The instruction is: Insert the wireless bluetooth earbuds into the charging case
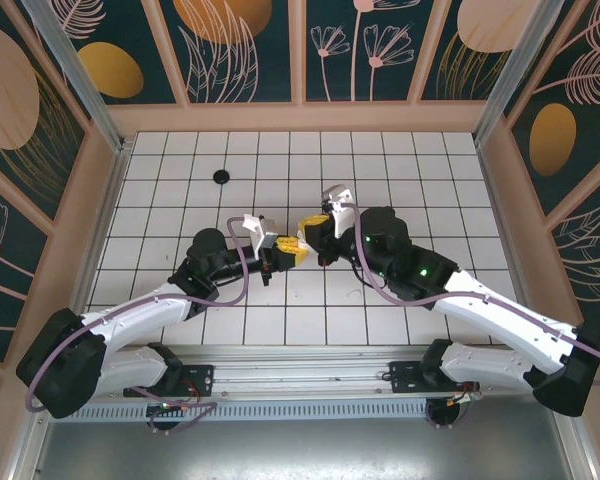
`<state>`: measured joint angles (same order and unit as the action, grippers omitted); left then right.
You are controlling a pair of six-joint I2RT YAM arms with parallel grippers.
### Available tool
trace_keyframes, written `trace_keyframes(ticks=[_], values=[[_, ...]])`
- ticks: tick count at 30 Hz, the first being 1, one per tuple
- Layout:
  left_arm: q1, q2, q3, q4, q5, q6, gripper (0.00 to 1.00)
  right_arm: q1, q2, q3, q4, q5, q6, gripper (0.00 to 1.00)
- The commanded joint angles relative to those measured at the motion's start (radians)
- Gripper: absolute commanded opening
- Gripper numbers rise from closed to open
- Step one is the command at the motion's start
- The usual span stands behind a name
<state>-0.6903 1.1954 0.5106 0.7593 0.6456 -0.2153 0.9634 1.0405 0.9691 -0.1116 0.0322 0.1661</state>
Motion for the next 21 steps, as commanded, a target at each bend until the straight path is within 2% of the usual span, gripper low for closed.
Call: trace_keyframes(ticks=[1,21], values=[[-0.005,-0.029,-0.004,0.048,-0.006,-0.022,0.0,0.012,-0.014,0.002,0.001,0.001,-0.022,0.07],[-0.005,-0.042,-0.009,0.07,-0.031,-0.059,0.0,0.019,-0.033,0.002,-0.072,0.03,-0.041,0.06]])
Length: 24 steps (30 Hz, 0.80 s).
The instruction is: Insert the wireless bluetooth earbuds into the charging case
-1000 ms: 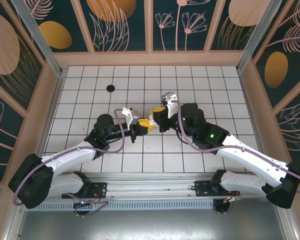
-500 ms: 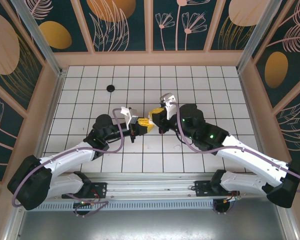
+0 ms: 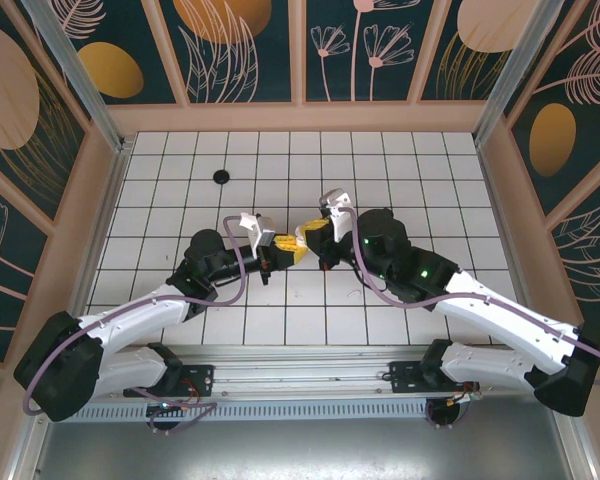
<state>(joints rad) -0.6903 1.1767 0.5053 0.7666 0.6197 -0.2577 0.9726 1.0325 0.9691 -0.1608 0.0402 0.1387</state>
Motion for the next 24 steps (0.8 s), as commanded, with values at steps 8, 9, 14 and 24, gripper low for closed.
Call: trace_keyframes(ticks=[8,9,14,24], values=[[-0.006,-0.028,0.001,0.067,-0.006,-0.021,0.0,0.009,-0.021,-0.015,-0.014,0.012,-0.005,0.07],[-0.006,-0.029,0.002,0.065,-0.009,-0.021,0.0,0.009,-0.021,-0.018,-0.01,0.007,-0.002,0.07],[-0.006,-0.032,0.003,0.067,-0.024,-0.021,0.0,0.009,-0.015,-0.041,0.007,-0.018,0.02,0.08],[-0.006,-0.031,0.0,0.067,-0.044,-0.021,0.0,0.01,-0.018,-0.039,-0.002,0.007,0.04,0.3]])
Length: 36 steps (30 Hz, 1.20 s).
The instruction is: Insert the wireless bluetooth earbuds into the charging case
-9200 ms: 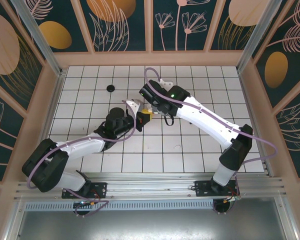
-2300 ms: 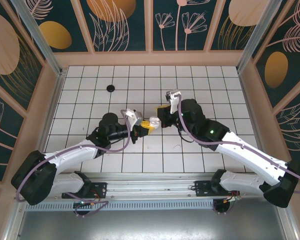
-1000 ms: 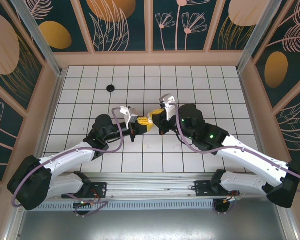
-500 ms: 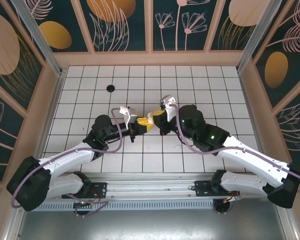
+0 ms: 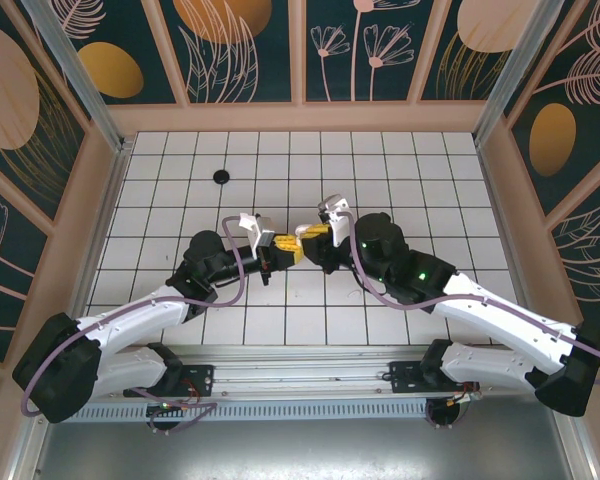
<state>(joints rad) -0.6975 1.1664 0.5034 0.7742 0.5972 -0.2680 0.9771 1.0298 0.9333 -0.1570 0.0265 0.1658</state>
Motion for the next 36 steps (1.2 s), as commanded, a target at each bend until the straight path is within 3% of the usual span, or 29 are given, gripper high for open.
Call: trace_keyframes(ticks=[1,9,17,24,26,30,36], values=[[0.002,-0.021,0.001,0.057,-0.023,-0.01,0.0,0.005,-0.013,0.003,-0.014,0.033,0.016,0.33],[0.003,-0.013,-0.023,0.065,-0.054,-0.005,0.0,0.003,-0.023,0.037,-0.024,0.06,0.062,0.5],[0.003,0.021,-0.033,0.058,-0.148,-0.012,0.0,0.0,-0.054,0.062,-0.075,0.119,0.199,0.53],[0.001,0.026,-0.065,0.081,-0.239,0.0,0.0,-0.059,-0.065,0.077,-0.303,0.249,0.451,0.54],[0.003,0.02,-0.063,0.058,-0.251,0.008,0.0,-0.113,-0.071,0.048,-0.365,0.232,0.543,0.55],[0.003,-0.016,-0.077,0.006,-0.274,0.025,0.0,-0.241,-0.073,-0.06,-0.43,0.085,0.676,0.55],[0.001,-0.077,-0.142,-0.013,-0.31,0.021,0.0,-0.281,-0.086,-0.242,-0.496,-0.007,0.787,0.55]])
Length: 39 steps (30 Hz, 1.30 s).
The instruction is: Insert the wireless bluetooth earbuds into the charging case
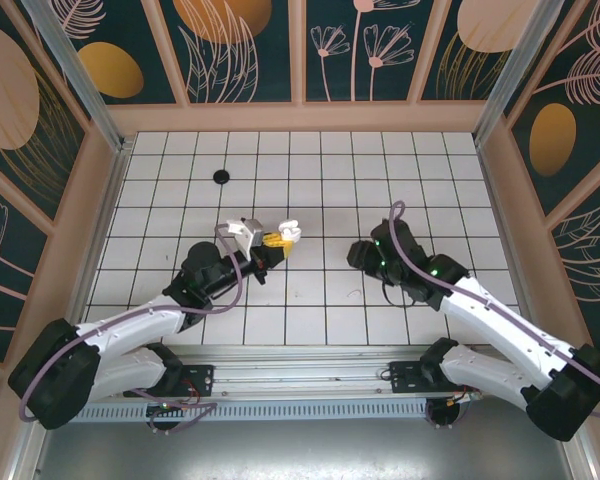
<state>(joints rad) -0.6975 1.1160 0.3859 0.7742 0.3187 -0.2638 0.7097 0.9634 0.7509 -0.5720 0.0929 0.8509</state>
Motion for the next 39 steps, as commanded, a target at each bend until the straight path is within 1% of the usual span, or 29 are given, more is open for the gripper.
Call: trace_keyframes(ticks=[1,5,9,12,14,17,19,24,29,39], values=[[0.002,-0.032,-0.031,-0.022,-0.032,0.017,0.0,-0.016,-0.019,-0.09,-0.082,-0.106,0.118,0.55],[0.003,-0.058,-0.051,-0.056,-0.024,0.011,0.0,-0.017,-0.034,-0.22,-0.061,-0.131,0.193,0.55],[0.003,-0.082,-0.073,-0.103,-0.042,0.026,0.0,-0.016,-0.071,-0.343,0.038,-0.213,0.263,0.55],[0.003,-0.085,-0.092,-0.103,-0.054,0.033,0.0,-0.016,-0.093,-0.399,0.104,-0.259,0.284,0.52],[0.003,-0.081,-0.103,-0.091,-0.064,0.031,0.0,-0.017,-0.094,-0.41,0.119,-0.255,0.287,0.52],[0.002,-0.066,-0.11,-0.065,-0.069,0.021,0.0,-0.02,-0.072,-0.408,0.156,-0.243,0.269,0.5],[0.002,-0.053,-0.107,-0.057,-0.063,0.019,0.0,-0.025,-0.04,-0.4,0.19,-0.246,0.254,0.47],[0.002,-0.03,-0.084,-0.069,-0.054,0.034,0.0,-0.039,0.071,-0.349,0.234,-0.234,0.204,0.31],[0.002,-0.016,-0.086,-0.06,-0.055,0.029,0.0,-0.059,0.168,-0.279,0.254,-0.222,0.149,0.24],[0.002,0.022,-0.078,-0.039,-0.044,0.02,0.0,-0.139,0.304,-0.197,0.323,-0.259,0.059,0.2]])
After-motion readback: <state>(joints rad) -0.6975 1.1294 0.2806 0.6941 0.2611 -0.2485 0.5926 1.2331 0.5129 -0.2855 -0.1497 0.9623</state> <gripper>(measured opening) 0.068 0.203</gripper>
